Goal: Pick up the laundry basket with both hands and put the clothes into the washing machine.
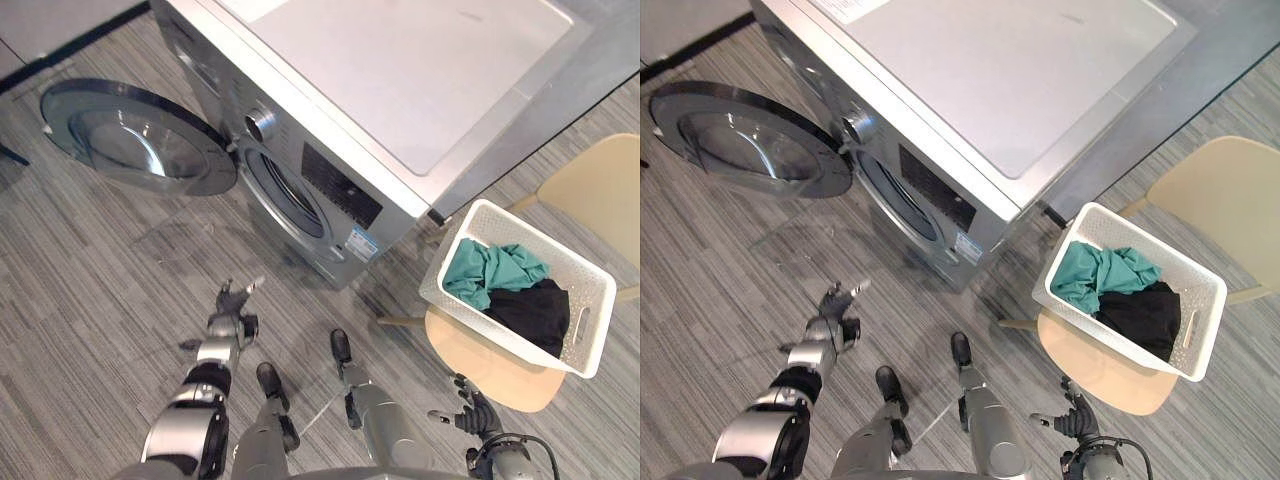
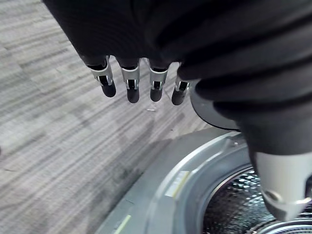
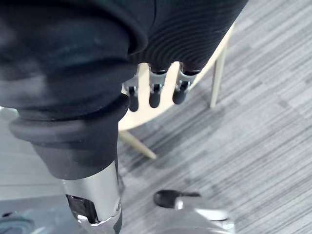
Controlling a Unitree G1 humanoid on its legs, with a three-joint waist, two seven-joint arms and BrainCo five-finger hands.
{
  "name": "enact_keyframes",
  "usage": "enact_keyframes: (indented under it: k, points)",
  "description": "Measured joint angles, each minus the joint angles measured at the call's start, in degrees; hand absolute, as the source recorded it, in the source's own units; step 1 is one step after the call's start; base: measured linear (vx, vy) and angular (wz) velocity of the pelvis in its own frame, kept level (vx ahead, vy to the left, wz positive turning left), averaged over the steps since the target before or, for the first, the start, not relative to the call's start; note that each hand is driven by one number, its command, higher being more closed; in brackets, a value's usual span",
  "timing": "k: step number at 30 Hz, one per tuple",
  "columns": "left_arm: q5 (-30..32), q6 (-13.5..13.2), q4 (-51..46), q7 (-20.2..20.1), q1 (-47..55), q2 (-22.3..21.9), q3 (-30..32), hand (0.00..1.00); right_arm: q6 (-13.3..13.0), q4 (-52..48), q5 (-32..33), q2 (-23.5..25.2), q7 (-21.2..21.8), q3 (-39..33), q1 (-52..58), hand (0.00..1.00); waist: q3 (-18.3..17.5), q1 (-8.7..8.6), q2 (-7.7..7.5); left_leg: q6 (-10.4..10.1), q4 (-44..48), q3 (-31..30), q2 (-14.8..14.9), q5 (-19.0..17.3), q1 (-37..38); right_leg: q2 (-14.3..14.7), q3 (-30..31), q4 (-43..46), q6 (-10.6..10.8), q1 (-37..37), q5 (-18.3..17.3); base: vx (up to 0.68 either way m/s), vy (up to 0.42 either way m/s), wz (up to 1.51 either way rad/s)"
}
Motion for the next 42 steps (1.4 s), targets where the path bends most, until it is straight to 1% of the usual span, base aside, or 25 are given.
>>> enact_keyframes:
  k: [1,3,4,5,6,7,8,10,13,14,15,18,21,25,28,30,33,35,36,37,38,39,40,41,42]
  points:
    - [-0.5,0.0,-0.2,0.1,-0.8,0.0,0.6,0.0,0.0,-1.1,0.6,0.3,-0.2,0.1,0.0,0.0,0.2,0.01,-0.13,0.0,0.9,0.4,0.3,-0.7,-0.4,0.1,-0.1,0.0,0.0,-0.2,0.0,0.07,-0.057,-0.34]
    - [-2.1,0.0,-1.0,0.8,-2.6,0.0,1.9,0.0,-0.2,-4.9,1.5,0.6,-1.1,1.0,0.1,0.0,0.4,0.05,-0.38,-0.5,5.0,2.0,1.9,-3.5,-2.2,0.4,-0.1,0.0,0.1,-1.1,0.5,0.08,-0.042,-0.34]
    - [-2.1,0.1,-1.0,0.9,-3.0,0.1,2.3,0.0,-0.2,-5.4,1.5,0.7,-1.2,1.1,0.1,0.0,0.5,0.16,-0.56,-0.5,6.1,2.5,2.2,-4.4,-2.7,0.4,-0.2,0.0,-0.2,-1.1,1.4,0.08,-0.027,-0.33]
    - [-2.8,0.1,-1.0,1.2,-3.5,0.1,3.5,0.0,-0.4,-5.8,2.0,0.9,-1.3,1.5,0.1,0.0,0.8,0.34,-0.78,-0.7,8.4,3.1,3.1,-6.1,-3.5,0.7,-0.2,0.0,-0.7,-1.1,2.1,0.09,-0.023,-0.31]
    - [-3.4,0.1,-1.0,1.4,-3.7,0.7,4.0,0.0,-0.4,-6.2,2.8,1.4,-1.4,1.6,0.1,0.0,0.8,0.31,-0.73,-0.8,10.8,3.8,4.2,-7.6,-4.1,1.1,-0.2,-0.3,-0.8,-1.1,2.1,0.1,-0.021,-0.29]
    - [-4.0,0.1,-1.1,1.4,-3.8,0.9,4.0,0.0,-0.4,-6.4,2.9,1.6,-1.5,1.7,0.1,0.0,0.9,0.32,-0.7,-0.8,11.8,4.0,4.7,-8.1,-4.5,1.3,-0.2,-0.4,-1.3,-1.1,2.4,0.12,-0.009,-0.21]
    - [-4.4,0.1,-1.1,1.7,-4.3,1.1,4.4,0.0,-0.4,-6.6,3.1,1.9,-1.9,1.7,0.1,0.0,1.1,0.42,-0.62,-1.0,13.8,4.1,5.6,-9.3,-5.1,1.7,-0.2,-0.4,-1.3,-1.1,2.5,0.1,0.003,-0.11]
    - [-4.5,0.2,-1.1,2.1,-5.0,1.1,5.5,0.0,-0.4,-6.6,3.1,2.4,-2.5,1.7,0.1,0.0,1.1,0.44,-0.53,-1.1,15.6,4.2,6.4,-10.3,-5.9,1.9,-0.8,-0.3,-1.4,-1.1,2.5,0.11,0.016,0.0]
    - [-4.3,0.3,-1.7,2.1,-5.7,1.1,6.1,0.0,-0.7,-6.6,3.2,2.6,-2.6,1.8,0.1,0.0,1.5,0.82,0.06,-1.1,15.8,4.2,6.4,-10.4,-5.9,1.7,-1.3,0.7,-1.4,-1.1,2.5,0.1,0.045,0.18]
    - [-4.3,0.3,-2.2,2.1,-5.7,1.1,6.1,0.0,-0.9,-6.5,3.2,2.8,-2.7,1.9,0.2,0.0,1.5,1.81,0.08,-1.1,15.7,4.2,6.3,-10.4,-5.8,1.6,-1.2,0.9,-1.4,-1.0,2.5,0.06,0.04,0.09]
    - [-4.3,0.3,-2.2,2.1,-5.7,1.1,6.2,0.0,-1.0,-6.5,3.2,2.9,-2.8,1.9,0.2,0.0,1.5,2.01,0.1,-1.1,15.7,4.2,6.3,-10.4,-5.7,1.6,-1.2,1.0,-1.4,-1.0,2.5,0.07,0.038,0.08]
    - [-4.1,0.4,-2.2,2.1,-5.3,2.0,6.4,0.0,-1.3,-6.5,3.5,3.0,-2.8,2.1,0.2,0.0,1.7,3.66,0.32,-1.1,15.5,4.2,6.3,-10.4,-5.7,1.5,-1.2,1.3,-1.4,-1.0,2.5,0.03,0.004,0.07]
    - [-4.0,0.4,-2.2,2.0,-4.5,3.1,7.4,0.0,-1.4,-6.4,3.6,3.0,-3.1,2.0,0.2,0.0,1.7,3.63,0.31,-0.8,14.8,4.2,6.1,-10.6,-5.5,1.5,-1.1,1.4,-1.4,-1.0,2.5,0.0,-0.019,0.02]
    - [-3.9,0.6,-2.2,2.0,-3.5,3.2,7.8,0.0,-1.4,-4.8,3.6,3.0,-3.5,1.7,0.2,0.0,1.7,3.61,0.29,-0.5,14.8,4.3,6.1,-10.8,-5.4,1.5,-0.6,1.3,-1.5,-0.8,2.5,-0.04,-0.052,0.0]
    - [-3.9,0.8,-2.2,2.0,-2.0,3.1,7.9,0.0,-1.3,-3.5,3.6,3.0,-3.5,0.9,0.2,0.0,1.7,3.6,0.29,-0.3,15.8,4.2,6.1,-10.9,-5.3,1.3,-0.2,0.9,-2.6,0.1,1.4,-0.03,-0.07,0.02]
    - [-3.9,0.7,-3.0,1.9,0.6,2.5,7.8,0.0,-1.3,-2.4,3.5,3.1,-3.5,0.1,-0.3,0.0,1.7,3.57,0.33,-0.3,15.9,4.3,6.3,-10.9,-4.3,1.4,-0.1,0.5,-2.8,1.2,1.2,-0.02,-0.074,-0.01]
    - [-3.9,0.0,-4.4,0.7,7.3,-0.2,6.9,0.0,-1.1,1.2,3.1,3.7,-3.5,-2.1,-1.8,0.0,1.5,3.67,0.73,-0.3,15.6,4.3,6.3,-10.9,-2.3,1.6,-0.1,0.5,-3.0,3.1,0.7,-0.02,-0.073,0.01]
    - [-1.9,0.0,-4.4,-1.0,14.1,-2.3,5.8,0.0,-1.0,7.0,2.3,3.7,-3.4,-4.3,-4.4,0.0,0.9,3.81,1.61,-0.6,14.7,4.1,5.9,-10.7,-0.5,1.3,-0.3,0.7,-2.8,4.6,0.3,-0.01,-0.03,0.07]
    - [-1.7,0.0,-4.3,-1.7,15.9,-2.8,5.8,0.0,-0.9,9.0,1.8,3.8,-3.3,-5.1,-5.4,0.0,0.8,3.91,1.85,-0.7,14.2,4.0,5.5,-10.5,0.2,1.1,-0.5,0.7,-2.6,5.1,0.1,0.0,-0.012,0.12]
    - [-1.4,-0.1,-4.2,-2.6,18.9,-3.7,5.9,0.0,-0.7,12.2,0.9,3.7,-3.3,-6.4,-6.6,0.0,0.0,4.22,2.72,-0.8,13.4,3.6,5.0,-10.2,0.9,0.9,-1.0,0.8,-2.5,5.7,-0.1,0.02,0.004,0.34]
    - [-2.1,-0.4,-3.5,-4.2,23.3,-5.6,6.3,0.0,-0.3,16.9,0.0,3.2,-3.3,-8.7,-7.7,0.0,-1.5,5.06,4.89,-0.7,11.9,1.8,3.8,-9.6,2.0,0.1,-2.0,0.7,-2.3,7.0,-0.8,0.02,0.012,0.48]
    - [-2.6,-0.7,-2.9,-4.8,25.1,-6.3,6.6,0.0,0.0,19.0,-0.2,2.9,-3.2,-9.5,-8.0,0.0,-2.3,5.23,5.86,-0.5,11.0,0.9,3.2,-9.3,2.5,-0.4,-3.0,0.6,-1.9,7.8,-1.3,0.03,0.016,0.71]
    - [-3.2,-0.9,-2.3,-5.6,27.7,-7.2,7.5,0.0,0.3,22.0,-1.1,2.3,-3.1,-10.2,-8.7,0.0,-3.5,5.18,7.16,-0.3,9.7,-0.1,2.4,-8.8,3.4,-1.0,-4.3,0.6,-1.8,8.9,-1.7,0.05,0.034,0.7]
    - [-3.2,-1.3,-0.6,-6.5,30.7,-7.7,8.5,0.0,0.6,25.8,-1.9,2.0,-2.9,-11.4,-9.7,0.0,-4.7,5.57,8.45,-0.2,8.0,-1.6,1.4,-8.0,5.2,-1.7,-5.4,0.4,-1.4,10.7,-2.3,0.06,0.037,0.74]
    - [-3.2,-1.4,1.0,-6.8,32.4,-7.7,9.3,0.0,0.9,28.3,-2.0,1.8,-2.9,-12.1,-10.5,0.0,-5.4,6.01,9.25,0.0,6.9,-2.5,0.9,-7.5,6.5,-2.1,-6.5,0.3,-1.4,12.2,-2.8,0.06,0.056,0.63]
